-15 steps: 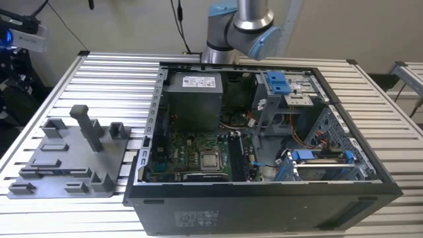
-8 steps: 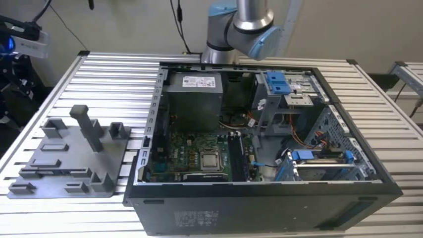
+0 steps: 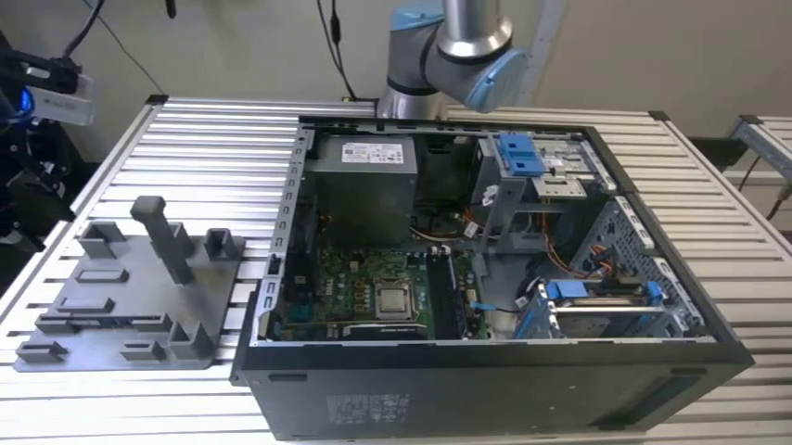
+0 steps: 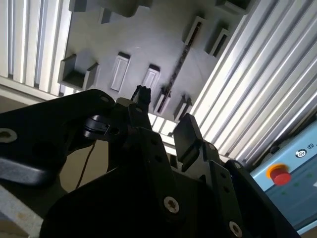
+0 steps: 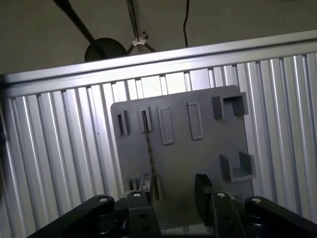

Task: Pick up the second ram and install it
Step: 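Pick up the second ram and move it above second insertion slot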

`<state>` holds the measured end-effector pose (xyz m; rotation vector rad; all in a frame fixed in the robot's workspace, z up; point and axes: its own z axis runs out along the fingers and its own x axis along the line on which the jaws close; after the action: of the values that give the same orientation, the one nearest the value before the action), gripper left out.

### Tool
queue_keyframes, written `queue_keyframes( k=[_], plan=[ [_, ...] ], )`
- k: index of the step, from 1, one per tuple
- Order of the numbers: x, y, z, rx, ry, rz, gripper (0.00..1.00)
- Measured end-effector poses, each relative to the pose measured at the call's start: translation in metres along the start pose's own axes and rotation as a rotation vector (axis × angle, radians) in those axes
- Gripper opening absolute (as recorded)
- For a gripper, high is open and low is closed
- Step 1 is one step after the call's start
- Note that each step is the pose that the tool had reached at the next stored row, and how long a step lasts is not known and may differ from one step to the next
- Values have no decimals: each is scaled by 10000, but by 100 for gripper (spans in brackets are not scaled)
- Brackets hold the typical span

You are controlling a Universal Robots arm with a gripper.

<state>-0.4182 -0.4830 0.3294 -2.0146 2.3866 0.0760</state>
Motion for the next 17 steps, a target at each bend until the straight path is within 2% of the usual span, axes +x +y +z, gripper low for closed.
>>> queue_keyframes(
  k=[8,17],
  plan=[
    [46,-9,116,-18,9,-365,48],
    [53,-13,240,-20,11,-412,48]
  ],
)
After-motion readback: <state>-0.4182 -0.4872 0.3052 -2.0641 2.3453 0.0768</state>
